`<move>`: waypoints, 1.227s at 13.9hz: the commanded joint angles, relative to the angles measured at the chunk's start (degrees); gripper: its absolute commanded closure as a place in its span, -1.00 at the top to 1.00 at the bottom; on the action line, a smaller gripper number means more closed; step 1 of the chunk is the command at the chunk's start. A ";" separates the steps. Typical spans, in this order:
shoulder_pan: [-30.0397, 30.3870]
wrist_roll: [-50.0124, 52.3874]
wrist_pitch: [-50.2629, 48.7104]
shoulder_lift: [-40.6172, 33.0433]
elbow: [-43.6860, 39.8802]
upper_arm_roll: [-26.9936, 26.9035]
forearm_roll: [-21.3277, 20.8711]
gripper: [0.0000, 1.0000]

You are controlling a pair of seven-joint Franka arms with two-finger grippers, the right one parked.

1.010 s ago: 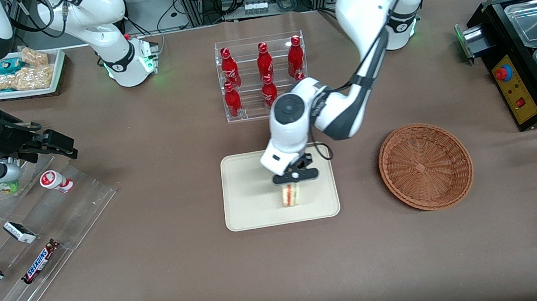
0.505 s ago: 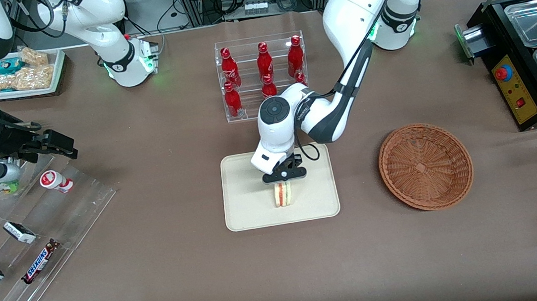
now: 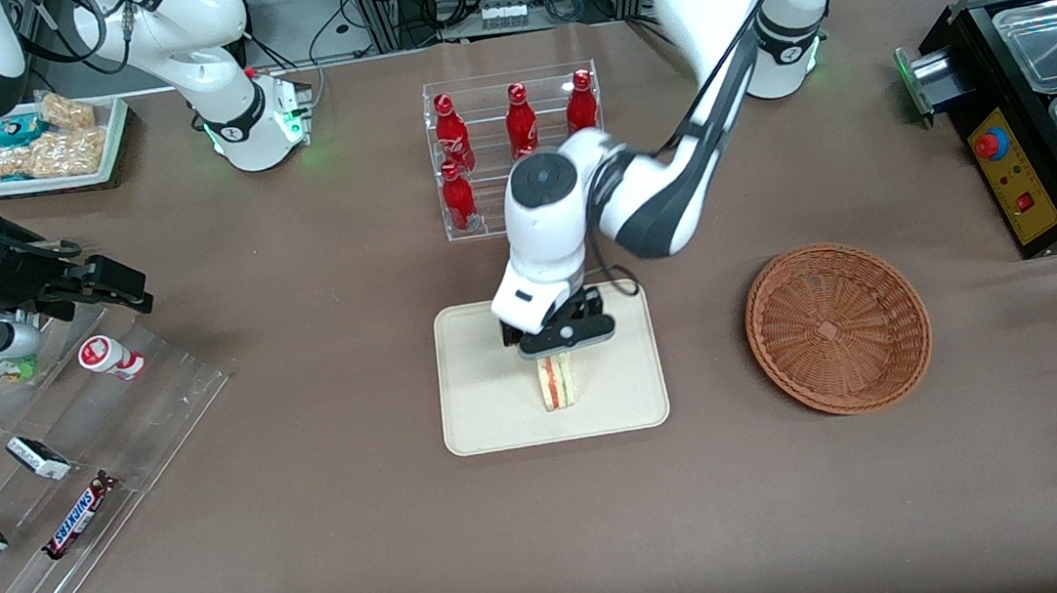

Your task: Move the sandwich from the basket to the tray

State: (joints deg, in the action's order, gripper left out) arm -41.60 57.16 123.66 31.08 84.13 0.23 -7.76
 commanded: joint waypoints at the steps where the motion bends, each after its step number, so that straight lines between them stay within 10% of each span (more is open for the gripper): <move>1: 4.83 -6.49 -6.83 -7.86 2.26 -0.06 0.02 1.00; 17: 38.68 -65.75 -31.37 -30.63 9.21 -0.15 5.48 1.00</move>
State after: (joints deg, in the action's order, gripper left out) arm -5.00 -3.68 93.52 4.19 91.97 -0.65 -2.61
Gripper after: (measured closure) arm 0.000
